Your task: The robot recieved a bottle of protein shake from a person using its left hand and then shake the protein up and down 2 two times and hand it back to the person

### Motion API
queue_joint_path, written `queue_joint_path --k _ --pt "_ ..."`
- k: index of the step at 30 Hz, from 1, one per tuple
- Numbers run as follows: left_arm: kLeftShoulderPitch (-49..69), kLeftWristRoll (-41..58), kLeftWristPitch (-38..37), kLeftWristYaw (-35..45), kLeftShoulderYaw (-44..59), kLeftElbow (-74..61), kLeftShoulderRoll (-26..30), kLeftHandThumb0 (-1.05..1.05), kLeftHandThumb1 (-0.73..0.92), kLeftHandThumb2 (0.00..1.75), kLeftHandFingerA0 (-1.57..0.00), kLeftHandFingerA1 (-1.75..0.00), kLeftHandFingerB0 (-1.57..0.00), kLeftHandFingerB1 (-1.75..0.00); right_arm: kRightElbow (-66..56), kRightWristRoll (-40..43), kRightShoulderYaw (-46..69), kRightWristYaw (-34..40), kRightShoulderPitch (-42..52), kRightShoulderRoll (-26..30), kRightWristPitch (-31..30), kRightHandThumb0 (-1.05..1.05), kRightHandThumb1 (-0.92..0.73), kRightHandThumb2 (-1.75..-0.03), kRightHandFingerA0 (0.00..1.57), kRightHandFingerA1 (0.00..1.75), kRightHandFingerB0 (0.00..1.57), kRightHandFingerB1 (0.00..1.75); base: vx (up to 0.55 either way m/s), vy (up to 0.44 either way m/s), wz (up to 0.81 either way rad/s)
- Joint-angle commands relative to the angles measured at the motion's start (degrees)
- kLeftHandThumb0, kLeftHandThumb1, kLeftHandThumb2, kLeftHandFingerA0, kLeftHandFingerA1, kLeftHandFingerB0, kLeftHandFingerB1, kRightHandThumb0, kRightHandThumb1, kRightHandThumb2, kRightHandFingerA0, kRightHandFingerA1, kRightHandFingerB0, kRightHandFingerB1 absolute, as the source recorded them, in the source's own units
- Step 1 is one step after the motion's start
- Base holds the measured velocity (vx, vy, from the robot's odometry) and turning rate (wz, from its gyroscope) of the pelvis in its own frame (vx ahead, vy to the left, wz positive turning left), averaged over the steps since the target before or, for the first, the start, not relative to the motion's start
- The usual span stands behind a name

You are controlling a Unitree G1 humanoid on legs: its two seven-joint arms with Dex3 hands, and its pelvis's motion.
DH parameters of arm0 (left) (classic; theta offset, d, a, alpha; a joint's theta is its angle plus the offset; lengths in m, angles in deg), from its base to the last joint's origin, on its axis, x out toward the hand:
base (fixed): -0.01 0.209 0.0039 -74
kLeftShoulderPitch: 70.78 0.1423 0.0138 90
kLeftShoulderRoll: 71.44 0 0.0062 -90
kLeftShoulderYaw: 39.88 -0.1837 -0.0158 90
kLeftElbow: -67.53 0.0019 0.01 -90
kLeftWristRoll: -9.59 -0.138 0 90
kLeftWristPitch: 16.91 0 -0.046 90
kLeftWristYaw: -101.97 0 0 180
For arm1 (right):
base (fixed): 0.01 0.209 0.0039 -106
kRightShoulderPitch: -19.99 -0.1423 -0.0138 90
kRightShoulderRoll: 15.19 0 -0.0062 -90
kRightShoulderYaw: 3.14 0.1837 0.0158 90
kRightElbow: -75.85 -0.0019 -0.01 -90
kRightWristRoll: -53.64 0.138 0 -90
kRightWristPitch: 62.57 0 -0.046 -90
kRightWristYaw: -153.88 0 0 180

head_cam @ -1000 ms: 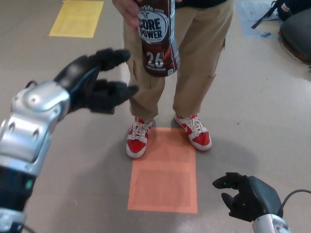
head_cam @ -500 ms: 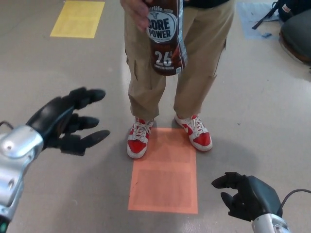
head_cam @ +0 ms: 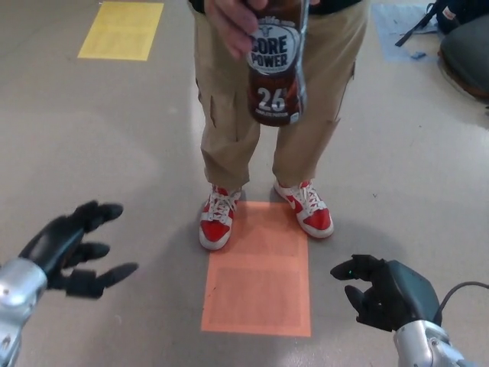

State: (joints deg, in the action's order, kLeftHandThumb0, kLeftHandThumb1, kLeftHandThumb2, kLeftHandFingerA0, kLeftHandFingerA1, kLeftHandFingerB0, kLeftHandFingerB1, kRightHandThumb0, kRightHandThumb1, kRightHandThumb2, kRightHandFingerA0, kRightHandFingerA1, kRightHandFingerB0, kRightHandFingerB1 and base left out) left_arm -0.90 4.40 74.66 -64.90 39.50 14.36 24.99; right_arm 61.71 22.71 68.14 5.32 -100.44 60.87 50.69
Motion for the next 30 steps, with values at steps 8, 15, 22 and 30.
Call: queue_joint_path --k 8,15,22,30 --pt "-1.6 -13.3 -24.3 -22.8 -7.3 23.7 -0.1 -0.68 0.47 0.75 -0.28 -0.43 -0.09 -0.34 0.0 2.3 2.4 -1.8 -2.4 0.8 -0.6 -0.24 -0.78 -0.67 0.85 0.58 0.78 0.47 0.0 0.0 0.0" --pt "-3.4 -17.9 -23.7 -27.7 -12.8 27.4 -0.1 -0.72 0.54 0.85 -0.27 -0.45 -0.07 -0.32 0.2 1.2 1.8 -1.2 -2.3 0.7 -1.4 -0.26 -0.78 -0.67 0.87 0.57 0.8 0.46 0.0 0.0 0.0" --pt "-1.2 -19.0 -26.3 -32.0 -15.3 29.3 -0.9 -0.73 0.59 0.87 -0.3 -0.45 -0.1 -0.37 0.3 0.7 1.2 -0.8 0.5 0.6 -1.5 -0.27 -0.83 -0.67 0.85 0.62 0.78 0.45 0.0 0.0 0.0" --pt "2.1 -19.3 -29.6 -42.6 -13.9 30.1 -2.9 -0.37 0.81 0.65 -0.55 -0.39 -0.36 -0.33 0.2 -0.2 0.3 0.1 2.0 0.6 -1.2 -0.3 -0.83 -0.67 0.89 0.61 0.76 0.43 0.0 0.0 0.0"
